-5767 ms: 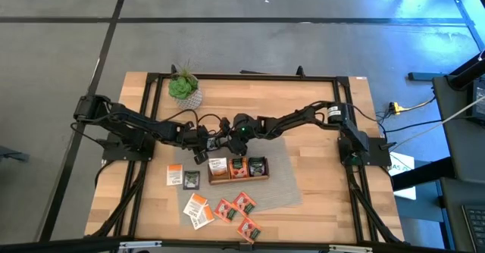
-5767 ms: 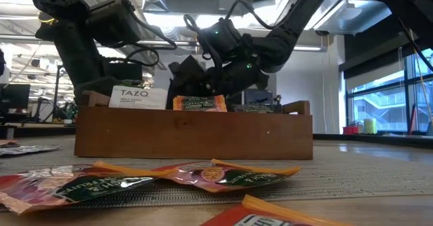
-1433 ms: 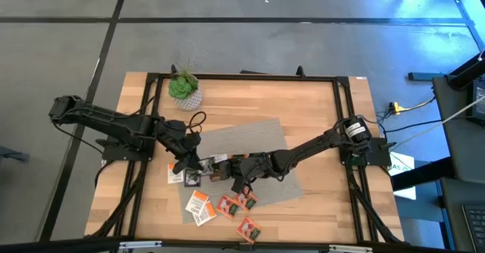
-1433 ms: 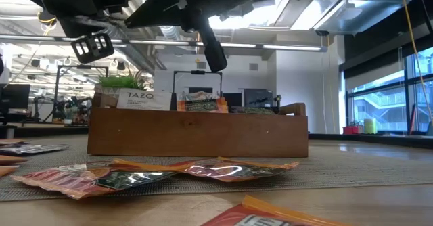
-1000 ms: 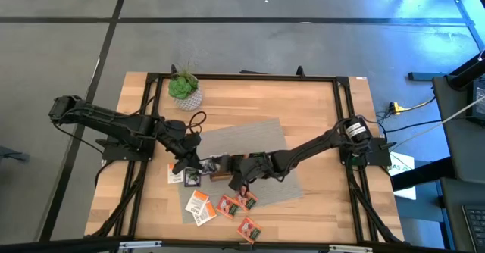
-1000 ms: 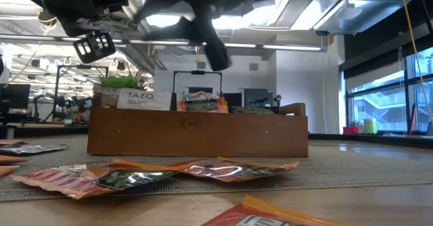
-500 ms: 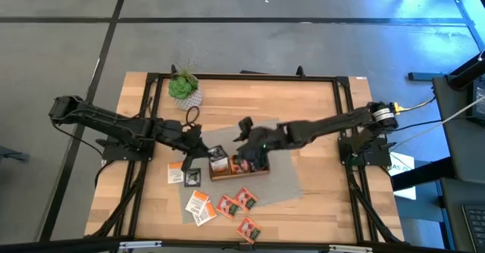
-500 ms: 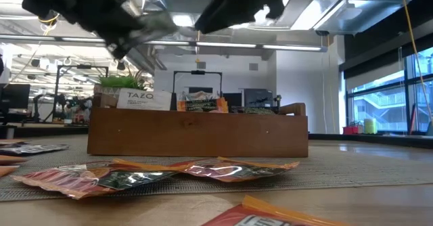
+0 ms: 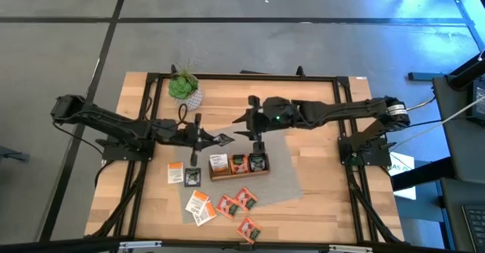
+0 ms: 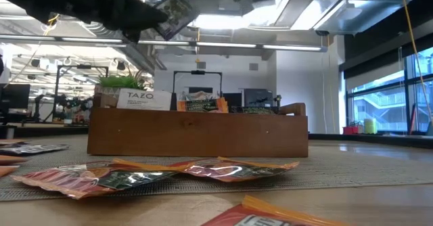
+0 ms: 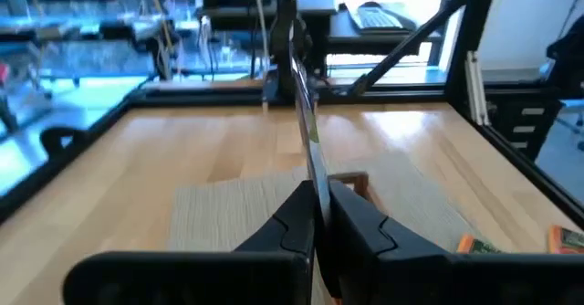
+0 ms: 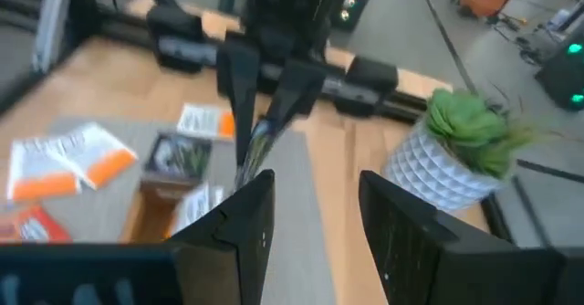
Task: Pick & Place Tea
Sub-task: Put the purple tea bag into the right section of the wooden organizer
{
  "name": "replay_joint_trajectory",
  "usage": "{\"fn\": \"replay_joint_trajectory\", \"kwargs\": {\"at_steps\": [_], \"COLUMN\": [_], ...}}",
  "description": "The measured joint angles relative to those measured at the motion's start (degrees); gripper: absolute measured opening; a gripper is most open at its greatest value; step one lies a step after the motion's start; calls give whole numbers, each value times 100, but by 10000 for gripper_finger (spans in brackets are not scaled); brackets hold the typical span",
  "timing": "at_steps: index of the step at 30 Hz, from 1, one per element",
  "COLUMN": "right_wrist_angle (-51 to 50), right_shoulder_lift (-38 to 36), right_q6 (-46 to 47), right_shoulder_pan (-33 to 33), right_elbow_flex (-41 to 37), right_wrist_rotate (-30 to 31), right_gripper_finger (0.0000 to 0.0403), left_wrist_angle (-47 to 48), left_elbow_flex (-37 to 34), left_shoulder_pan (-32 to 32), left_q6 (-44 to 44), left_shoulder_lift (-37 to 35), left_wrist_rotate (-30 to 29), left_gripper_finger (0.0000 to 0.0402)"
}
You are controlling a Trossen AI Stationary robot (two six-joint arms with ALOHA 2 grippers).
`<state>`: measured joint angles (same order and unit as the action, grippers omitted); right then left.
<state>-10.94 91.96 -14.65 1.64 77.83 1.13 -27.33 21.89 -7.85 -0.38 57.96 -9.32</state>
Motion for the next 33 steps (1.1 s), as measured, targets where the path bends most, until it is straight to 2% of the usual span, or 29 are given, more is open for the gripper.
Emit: {"fn": "replay_joint_trajectory", "kwargs": {"at_steps": [7,13,22,27,33], "right_wrist_angle": [34,-52,-119,77,44], "right_shoulder_lift": [210,204,206,206,206], "right_q6": [121,654,703,687,552], "right_shoulder_pan": [5,1,7,7,7], "right_elbow_flex": [-9,-7,-8,-8,-7], "right_wrist_rotate": [-229,-669,-685,-685,-686], "right_gripper_finger": [163,163,159,122,38], "left_wrist_angle": [-601,-1112,-1512,-1514,-1510], "left_elbow_flex": [0,0,0,0,0], "left_shoulder_pan": [-77,-69,-69,-69,-69], "left_q6": [413,421,671,671,734], "left_shoulder_lift": [413,568,570,570,570], "left_wrist_rotate": [-3,-211,-153,-98,-103], "left_gripper_finger": [17,17,17,17,17]}}
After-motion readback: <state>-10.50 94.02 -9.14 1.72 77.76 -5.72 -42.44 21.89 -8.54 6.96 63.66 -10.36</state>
